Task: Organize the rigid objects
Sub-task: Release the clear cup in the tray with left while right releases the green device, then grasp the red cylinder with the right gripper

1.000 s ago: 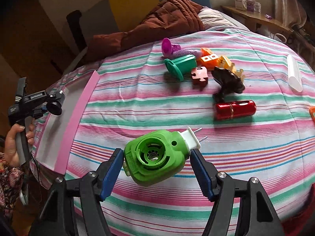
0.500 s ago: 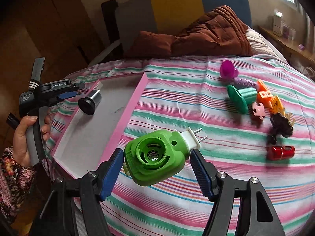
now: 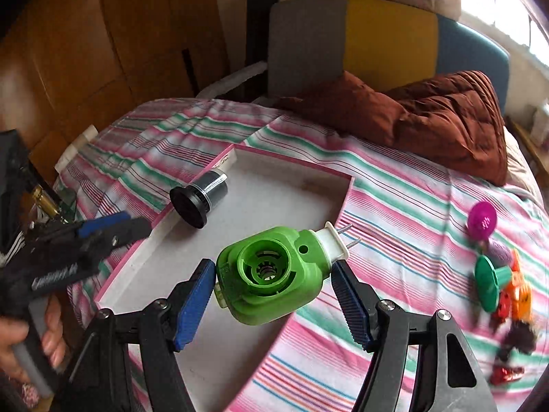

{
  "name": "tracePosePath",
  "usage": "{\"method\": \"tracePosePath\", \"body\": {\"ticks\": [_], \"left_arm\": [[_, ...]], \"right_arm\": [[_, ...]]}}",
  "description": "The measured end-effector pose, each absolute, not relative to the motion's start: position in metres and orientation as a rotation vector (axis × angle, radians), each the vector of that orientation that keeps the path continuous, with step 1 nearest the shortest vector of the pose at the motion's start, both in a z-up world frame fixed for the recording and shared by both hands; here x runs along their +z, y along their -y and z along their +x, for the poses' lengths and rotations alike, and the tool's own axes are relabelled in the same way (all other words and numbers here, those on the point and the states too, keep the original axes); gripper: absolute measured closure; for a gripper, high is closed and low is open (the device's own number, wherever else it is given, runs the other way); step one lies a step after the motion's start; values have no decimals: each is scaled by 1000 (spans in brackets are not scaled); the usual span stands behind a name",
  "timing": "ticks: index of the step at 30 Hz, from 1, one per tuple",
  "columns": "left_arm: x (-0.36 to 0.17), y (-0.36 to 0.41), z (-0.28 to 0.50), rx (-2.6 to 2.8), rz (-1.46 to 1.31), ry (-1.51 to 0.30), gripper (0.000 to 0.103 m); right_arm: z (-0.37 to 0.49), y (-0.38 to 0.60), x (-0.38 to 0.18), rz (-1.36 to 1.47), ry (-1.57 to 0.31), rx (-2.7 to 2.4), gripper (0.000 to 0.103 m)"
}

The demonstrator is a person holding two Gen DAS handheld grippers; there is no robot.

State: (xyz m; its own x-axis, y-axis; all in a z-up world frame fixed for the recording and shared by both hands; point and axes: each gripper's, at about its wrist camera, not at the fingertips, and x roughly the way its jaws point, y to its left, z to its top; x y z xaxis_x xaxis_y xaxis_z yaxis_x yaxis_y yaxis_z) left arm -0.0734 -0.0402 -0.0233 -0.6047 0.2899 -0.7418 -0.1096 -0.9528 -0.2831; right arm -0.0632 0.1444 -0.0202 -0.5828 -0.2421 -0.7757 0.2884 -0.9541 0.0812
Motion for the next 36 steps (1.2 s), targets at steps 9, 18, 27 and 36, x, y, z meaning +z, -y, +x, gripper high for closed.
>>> {"method": "tracePosePath", "body": {"ticks": [9,18,27,36], "left_arm": [[-32,51,-54,2628,-1308,339,56],[-29,35,-40,2594,-1290,310,56],[-16,-19,-21,2487,-1205,236,56],[-20,-78,0,2346,-1211,131,56]], "right_arm": [[-115,-115,-49,1365,-147,-2522,33],[-122,-127,-38,1304,47,-2527,25],[-55,-198,-9,1228,100,-2687,20],[-3,-306,-29,1436,216,-2837,17]]}}
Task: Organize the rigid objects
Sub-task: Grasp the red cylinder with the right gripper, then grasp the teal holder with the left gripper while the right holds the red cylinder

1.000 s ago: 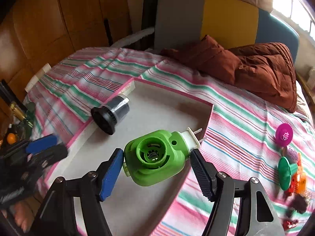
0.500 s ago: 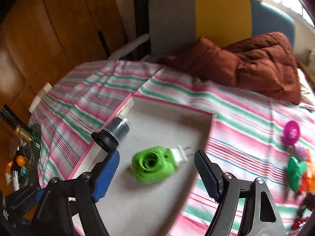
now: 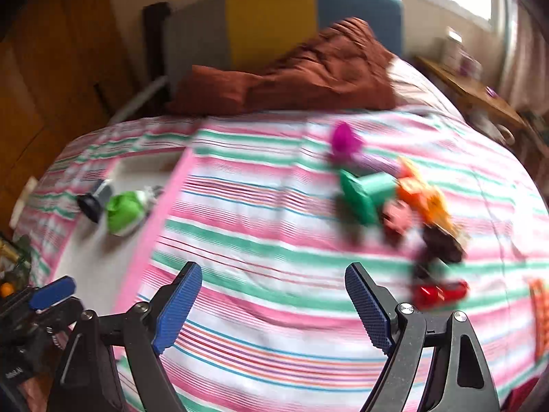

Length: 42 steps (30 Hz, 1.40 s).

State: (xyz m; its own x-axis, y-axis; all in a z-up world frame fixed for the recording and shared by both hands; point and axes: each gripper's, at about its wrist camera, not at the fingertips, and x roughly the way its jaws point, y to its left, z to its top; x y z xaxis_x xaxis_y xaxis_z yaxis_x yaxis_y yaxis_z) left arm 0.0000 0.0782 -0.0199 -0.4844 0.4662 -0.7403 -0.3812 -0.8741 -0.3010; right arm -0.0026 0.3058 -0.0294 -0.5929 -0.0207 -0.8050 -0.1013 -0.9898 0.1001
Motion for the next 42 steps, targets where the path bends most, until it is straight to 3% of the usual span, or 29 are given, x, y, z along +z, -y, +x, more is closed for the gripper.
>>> {"method": "tracePosePath", "body": {"ticks": [8,12,19,23,29,35,42], "left_arm": [[-23,-113,16,2279,-1205,57,56],[-25,-125,22,2259,-1206,25,56],[-26,-135,31,2243,-1217,-20,56],[-27,-137,32,2244,-1224,-29,56],[-29,-145,29,2234,-1241,-50,56],[-24,-165,22,2218,-1219,-92,56],[-25,-218,-17,2179,-1245,-100,56]], "right_arm": [[38,-395,-41,-1324,-345,2559,17],[49,-438,-52,-1299,-498,2446,17],[38,-477,-79,-1299,-763,2287,36],[31,-488,-91,-1287,-880,2246,41],[16,-485,-95,-1345,-784,2255,52],[23,-485,-95,-1441,-712,2271,75],[45,-477,-95,-1505,-634,2331,76]]}}
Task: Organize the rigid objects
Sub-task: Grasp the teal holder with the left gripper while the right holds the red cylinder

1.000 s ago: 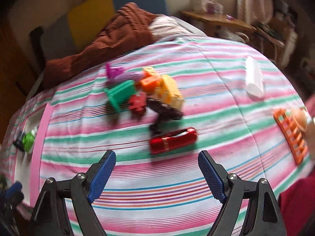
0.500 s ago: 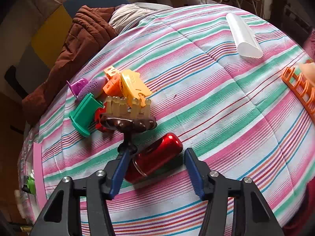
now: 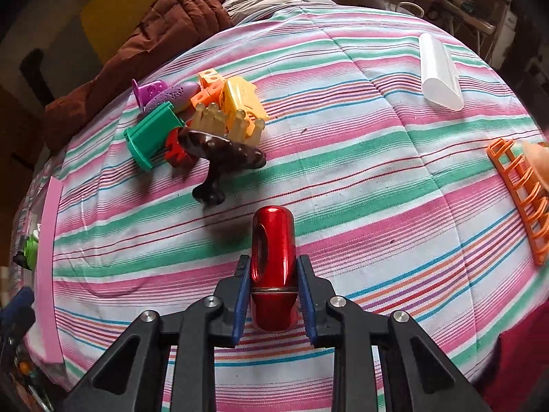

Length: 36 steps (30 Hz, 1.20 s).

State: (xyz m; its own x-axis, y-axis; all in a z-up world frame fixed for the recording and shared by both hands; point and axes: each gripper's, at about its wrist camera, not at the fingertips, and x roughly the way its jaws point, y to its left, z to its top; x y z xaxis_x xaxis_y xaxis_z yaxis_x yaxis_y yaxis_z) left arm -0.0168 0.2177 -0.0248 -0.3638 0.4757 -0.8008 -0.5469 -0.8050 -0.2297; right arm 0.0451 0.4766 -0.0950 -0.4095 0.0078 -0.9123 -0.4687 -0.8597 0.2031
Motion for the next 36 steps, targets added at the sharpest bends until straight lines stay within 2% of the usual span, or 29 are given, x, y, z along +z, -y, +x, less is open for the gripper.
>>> {"method": "tracePosePath", "body": {"ticks": [4,6,13,18,23,29,31,32,36], "left_arm": [[-25,-259,-44,2190,-1238,-151,54],[-22,-283,-57,2203,-1201,-200,45],[-37,-373,-100,2196,-1137,-527,45],[-60,-407,-125,2106,-1208,-648,45],[-79,-409,-130,2046,-1244,-731,45],[-79,-390,-115,2027,-1191,-768,52],[-76,-381,-109,2043,-1177,-750,61],[-76,-376,-106,2040,-1188,-731,72],[-85,-354,-99,2047,-1273,-652,72]], "right_arm": [[46,-483,-96,-1521,-694,2333,76],[46,-484,-96,-1528,-697,2345,76],[44,-490,-97,-1563,-732,2351,76],[42,-495,-97,-1583,-782,2348,76],[41,-497,-97,-1592,-793,2343,76],[40,-497,-97,-1591,-787,2346,76],[39,-497,-98,-1590,-780,2347,76],[39,-496,-97,-1589,-774,2349,76],[38,-495,-97,-1586,-746,2357,76]]}}
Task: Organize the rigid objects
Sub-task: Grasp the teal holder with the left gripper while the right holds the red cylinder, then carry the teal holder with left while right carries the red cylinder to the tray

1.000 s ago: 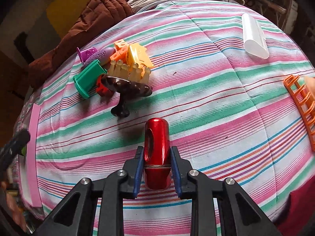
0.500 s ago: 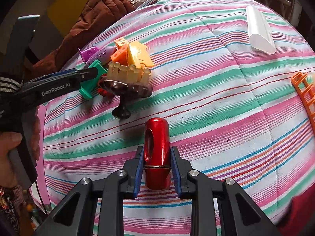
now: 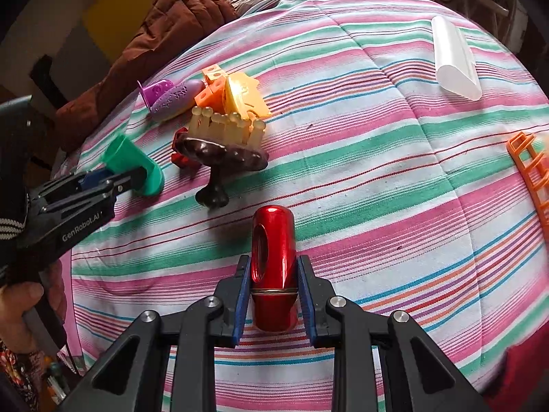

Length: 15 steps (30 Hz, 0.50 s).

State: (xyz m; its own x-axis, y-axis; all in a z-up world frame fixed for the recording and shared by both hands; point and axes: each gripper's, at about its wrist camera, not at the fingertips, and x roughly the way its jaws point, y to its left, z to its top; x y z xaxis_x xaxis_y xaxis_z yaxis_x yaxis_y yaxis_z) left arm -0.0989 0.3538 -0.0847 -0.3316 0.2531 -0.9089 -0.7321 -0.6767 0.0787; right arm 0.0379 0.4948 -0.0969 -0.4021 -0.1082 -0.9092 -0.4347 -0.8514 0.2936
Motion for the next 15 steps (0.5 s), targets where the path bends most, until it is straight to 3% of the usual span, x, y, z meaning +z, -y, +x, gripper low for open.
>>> {"method": "tracePosePath", "body": {"ticks": [5,9,11,15], "left_arm": [[-90,-331,-87,2091,-1307,-521,82],[-83,-312,-82,2125,-1306,-401,82],[-79,-305,-82,2141,-1289,-382,91],[-70,-291,-77,2166,-1263,-328,92]], "right_arm": [[39,-489,-95,-1575,-714,2365,76],[40,-487,-95,-1566,-701,2370,76],[40,-487,-95,-1562,-694,2372,76],[41,-486,-94,-1555,-688,2375,76]]}}
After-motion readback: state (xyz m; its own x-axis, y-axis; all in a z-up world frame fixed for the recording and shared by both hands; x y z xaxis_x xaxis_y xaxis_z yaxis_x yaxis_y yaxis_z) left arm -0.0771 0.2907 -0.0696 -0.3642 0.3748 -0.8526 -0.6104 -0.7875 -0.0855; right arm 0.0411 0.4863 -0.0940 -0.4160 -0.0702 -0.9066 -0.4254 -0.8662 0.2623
